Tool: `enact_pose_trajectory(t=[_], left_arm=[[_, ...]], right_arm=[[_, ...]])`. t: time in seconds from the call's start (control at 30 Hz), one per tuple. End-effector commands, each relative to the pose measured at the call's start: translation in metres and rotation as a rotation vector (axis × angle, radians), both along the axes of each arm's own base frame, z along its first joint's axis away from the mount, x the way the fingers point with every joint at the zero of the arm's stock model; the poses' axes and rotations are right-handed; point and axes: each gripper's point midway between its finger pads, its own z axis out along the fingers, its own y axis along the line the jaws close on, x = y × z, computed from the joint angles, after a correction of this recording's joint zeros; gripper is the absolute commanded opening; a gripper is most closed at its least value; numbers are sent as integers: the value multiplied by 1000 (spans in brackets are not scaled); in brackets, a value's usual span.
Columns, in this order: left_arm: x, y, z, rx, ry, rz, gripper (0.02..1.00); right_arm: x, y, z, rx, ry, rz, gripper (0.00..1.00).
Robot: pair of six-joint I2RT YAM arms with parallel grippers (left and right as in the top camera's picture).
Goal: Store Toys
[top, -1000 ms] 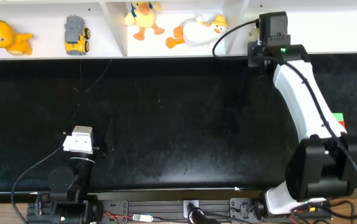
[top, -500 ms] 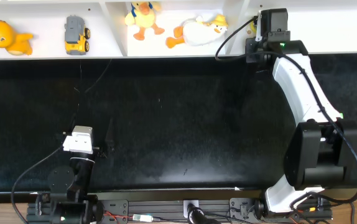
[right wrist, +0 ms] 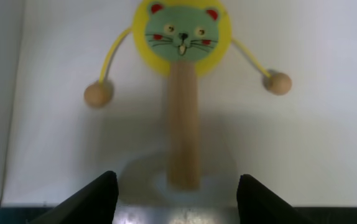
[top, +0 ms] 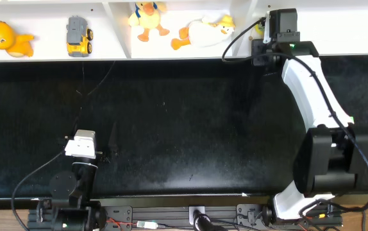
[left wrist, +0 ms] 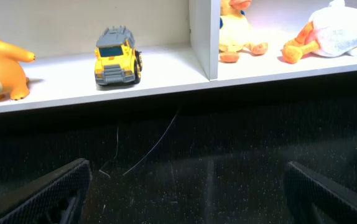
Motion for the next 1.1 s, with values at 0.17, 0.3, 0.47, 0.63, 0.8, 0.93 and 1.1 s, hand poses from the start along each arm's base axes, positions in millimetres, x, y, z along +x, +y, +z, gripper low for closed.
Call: enact_pose_trajectory(t=[0.17,0.3,0.47,0.63,0.8,0.93,1.1], left_arm=[[0,0,0,20,-10,1,996],[0,0,0,20,-10,2,998],[0,0,0,20,-10,1,998],[0,0,0,20,-10,1,998],[0,0,0,20,-10,1,998],[0,0,0,20,-10,1,998],[0,0,0,20,-10,1,996]], right_arm=[[-78,-31,30,-47,-63,-64,998],[-120,-46,50,-48,-70,-109,998],[-149,-48,67,-45,-67,-117,998],[-150,-48,70,-45,-78,-117,998],[-148,-48,66,-45,-66,-118,998],[-143,-48,69,-40,-88,-117,996],[-162,-91,79,-88,-94,-248,998]])
